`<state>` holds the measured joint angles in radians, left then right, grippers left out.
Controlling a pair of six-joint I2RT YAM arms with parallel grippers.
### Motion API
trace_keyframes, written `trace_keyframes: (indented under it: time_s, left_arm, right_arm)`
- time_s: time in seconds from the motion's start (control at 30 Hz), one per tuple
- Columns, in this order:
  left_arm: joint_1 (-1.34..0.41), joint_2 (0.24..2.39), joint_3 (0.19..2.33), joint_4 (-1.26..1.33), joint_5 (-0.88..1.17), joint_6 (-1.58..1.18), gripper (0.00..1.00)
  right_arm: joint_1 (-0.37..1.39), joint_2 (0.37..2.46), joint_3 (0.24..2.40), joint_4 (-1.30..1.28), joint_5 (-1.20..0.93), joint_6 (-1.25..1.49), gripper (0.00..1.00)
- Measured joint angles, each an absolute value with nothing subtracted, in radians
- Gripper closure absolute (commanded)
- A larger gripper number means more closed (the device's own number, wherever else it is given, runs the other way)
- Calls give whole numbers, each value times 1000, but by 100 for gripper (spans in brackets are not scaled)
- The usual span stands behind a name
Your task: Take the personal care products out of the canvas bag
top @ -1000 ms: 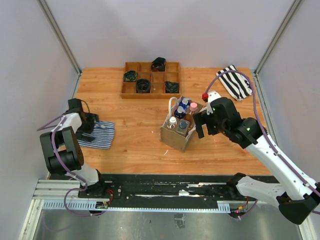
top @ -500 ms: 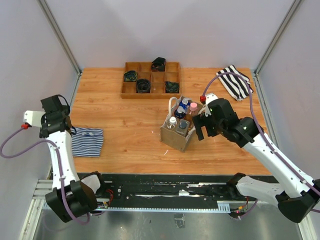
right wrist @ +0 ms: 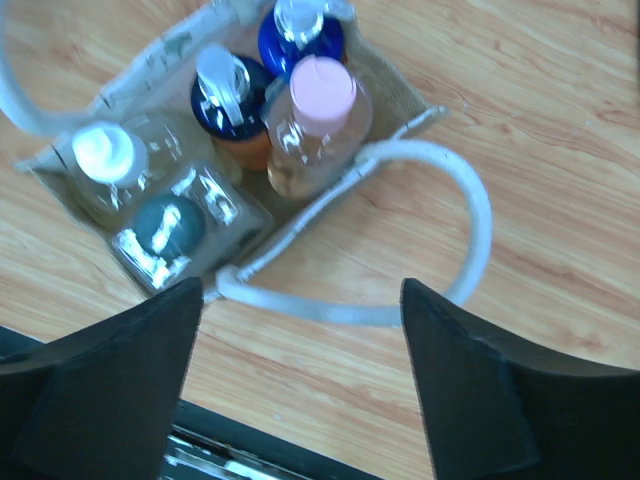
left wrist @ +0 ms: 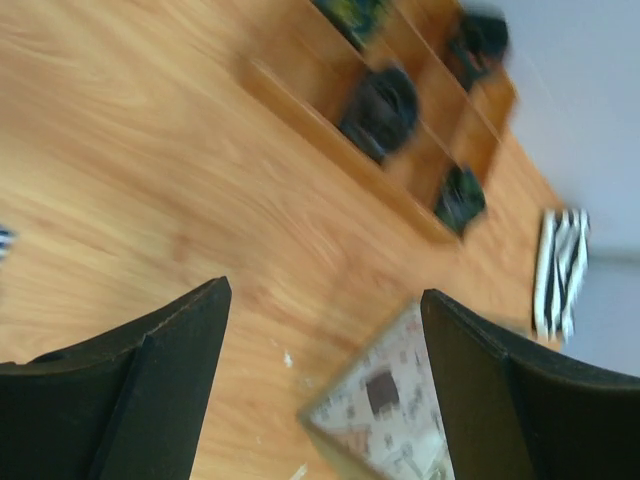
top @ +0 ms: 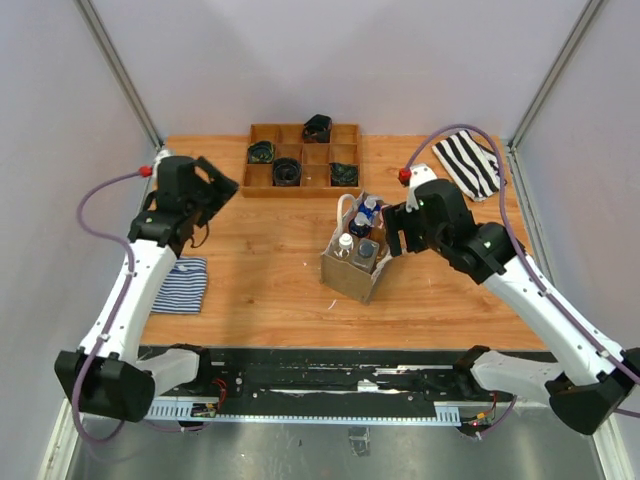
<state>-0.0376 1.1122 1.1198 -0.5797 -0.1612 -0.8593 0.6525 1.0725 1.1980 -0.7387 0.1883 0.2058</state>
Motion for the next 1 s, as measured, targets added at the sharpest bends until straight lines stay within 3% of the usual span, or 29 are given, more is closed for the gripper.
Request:
trace_keyframes:
  time_s: [0.03, 0.1, 0.47, 1.0]
  left_arm:
    - [-109, 1133, 1138, -555, -151, -839, 18]
    - [-232, 1159, 1158, -532, -136, -808, 18]
    - [-603, 1248, 1168, -488, -93, -694, 18]
    - [-619, 1213, 1053, -496, -117, -700, 18]
  right_arm:
    - [653, 1089, 1214, -724, 188, 200, 44]
    - [653, 1142, 1261, -689, 194, 194, 50]
    - [631, 1503, 1426, -588, 226, 146, 38]
    - [630, 1518, 1362, -544, 365, 207, 32]
